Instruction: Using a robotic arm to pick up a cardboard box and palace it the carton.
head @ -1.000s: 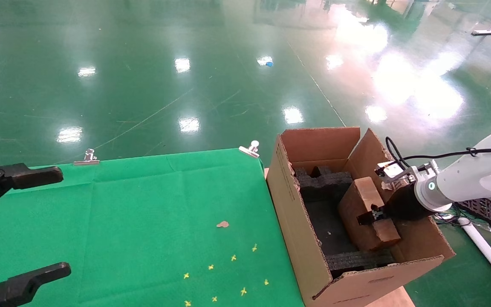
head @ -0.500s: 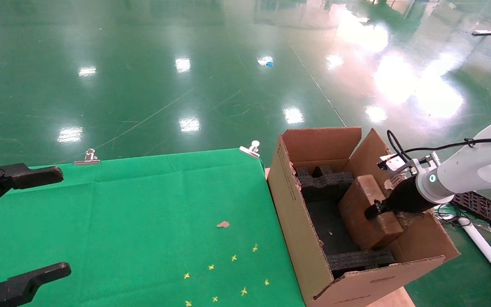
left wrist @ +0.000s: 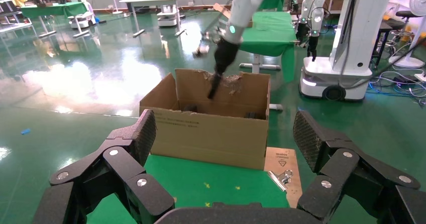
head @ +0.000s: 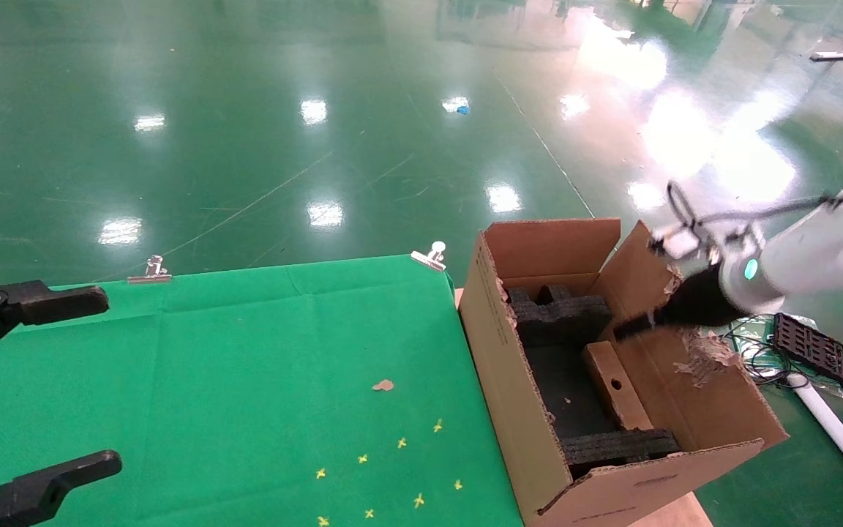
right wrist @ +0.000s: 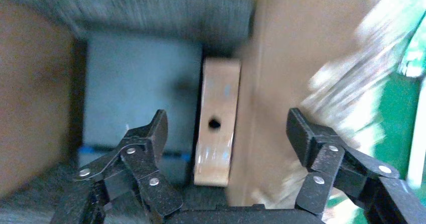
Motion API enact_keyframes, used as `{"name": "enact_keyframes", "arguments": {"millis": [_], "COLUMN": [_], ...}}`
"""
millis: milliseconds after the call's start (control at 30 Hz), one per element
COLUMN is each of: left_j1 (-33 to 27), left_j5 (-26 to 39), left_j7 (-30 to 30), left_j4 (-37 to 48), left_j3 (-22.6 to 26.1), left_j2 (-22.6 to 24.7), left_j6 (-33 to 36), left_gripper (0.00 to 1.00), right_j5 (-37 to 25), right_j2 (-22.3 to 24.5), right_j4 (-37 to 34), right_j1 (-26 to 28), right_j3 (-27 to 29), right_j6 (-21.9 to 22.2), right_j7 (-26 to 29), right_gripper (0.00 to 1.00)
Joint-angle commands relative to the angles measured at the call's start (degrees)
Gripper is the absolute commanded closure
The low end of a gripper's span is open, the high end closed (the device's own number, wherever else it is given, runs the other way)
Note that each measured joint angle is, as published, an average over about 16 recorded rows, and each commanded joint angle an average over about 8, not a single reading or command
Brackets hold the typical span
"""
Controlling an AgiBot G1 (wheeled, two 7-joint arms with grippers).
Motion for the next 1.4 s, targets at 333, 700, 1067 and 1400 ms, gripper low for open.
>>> {"name": "enact_keyframes", "arguments": {"millis": [333, 700, 1067, 1400], "left_j1": [0.0, 0.0, 0.0, 0.0], "left_j5": [0.0, 0.0, -0.1, -0.1], "left_j7": [0.0, 0.0, 0.1, 0.1], "left_j4": [0.0, 0.0, 0.1, 0.1], "left_j3": [0.0, 0.1, 0.1, 0.1], "left_j2": [0.0, 0.0, 0.0, 0.0], "left_j6": [0.0, 0.0, 0.0, 0.0], "left_gripper": [0.0, 0.0, 0.0, 0.0], "right_j5": [-0.2, 2.3, 7.6, 14.2], "right_j2": [4.7, 13.9, 14.8, 14.3], "right_j4": [9.4, 26.7, 33.4, 39.2], "right_j1": [13.8, 17.3, 9.3, -1.0], "right_j3": [1.4, 3.7, 12.0, 22.4], "right_j6": [-2.7, -2.4, -4.8, -8.5], "right_j7": [-3.6, 0.7, -3.9, -10.5], "right_gripper": [0.0, 0.0, 0.0, 0.0]}}
